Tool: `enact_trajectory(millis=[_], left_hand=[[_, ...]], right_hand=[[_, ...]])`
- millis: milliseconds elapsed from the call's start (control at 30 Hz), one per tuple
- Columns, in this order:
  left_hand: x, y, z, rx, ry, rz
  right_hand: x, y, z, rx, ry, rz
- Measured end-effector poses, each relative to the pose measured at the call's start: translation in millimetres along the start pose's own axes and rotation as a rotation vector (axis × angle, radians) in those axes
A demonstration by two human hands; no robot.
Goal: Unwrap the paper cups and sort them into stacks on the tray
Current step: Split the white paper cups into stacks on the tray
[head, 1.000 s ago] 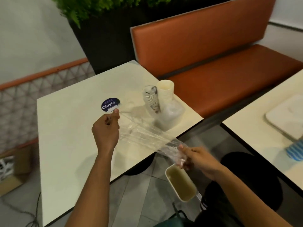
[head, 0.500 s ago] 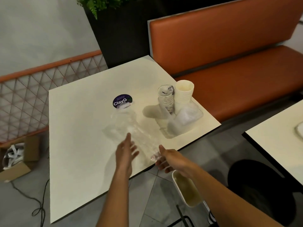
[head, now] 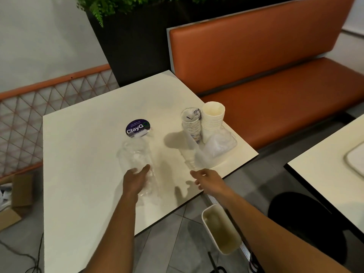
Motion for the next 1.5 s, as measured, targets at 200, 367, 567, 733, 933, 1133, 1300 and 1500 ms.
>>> enact_trajectory(millis=[200,367,567,733,933,1133,1300,1500], left_hand=[[-25.7,5.8,18.5,0.169,-0.093,0.318],[-66.8,-16.2,76.7,-0.067,-0.511,0.365],[-84.3,-90.3,164.7,0.158,-0.752,-0.035],[-72.5,-151.9,225.6,0.696,-0.884,-0.142],[-48.6,-183.4,231.8,0.957,-0.909,-0.225],[-45.8,-183.7,224.1,0.857,-0.959,-0.19],[-65.3,-171.5,243.7,0.674,-1.029,-0.161],[-105.1,-143.5,276.7,0.52,-1.077,-0.189]], right_hand=[[2.2,40.2,-16.9,-0.019,0.132,0.171],[-9.4,80.4,-46.2,0.11,0.331,0.474],[5.2,115.1,-77.8,0.15,0.394,0.532],[40.3,124.6,-99.8,-0.072,0.268,0.381],[66.0,131.7,-110.6,-0.161,0.223,0.202],[58.6,139.3,-110.5,-0.078,0.34,0.154],[40.1,153.1,-120.4,0.024,0.481,0.204],[21.8,169.9,-135.6,0.104,0.554,0.19]])
Point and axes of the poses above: each hand's wrist, its own x-axis towards the middle knuckle, its own y-axis out of the back of the hand, z = x × y, the point moved 2 cm from there along x, towards the middle knuckle, and after that the axes turned 3 degrees about x, right-handed, at the moved point
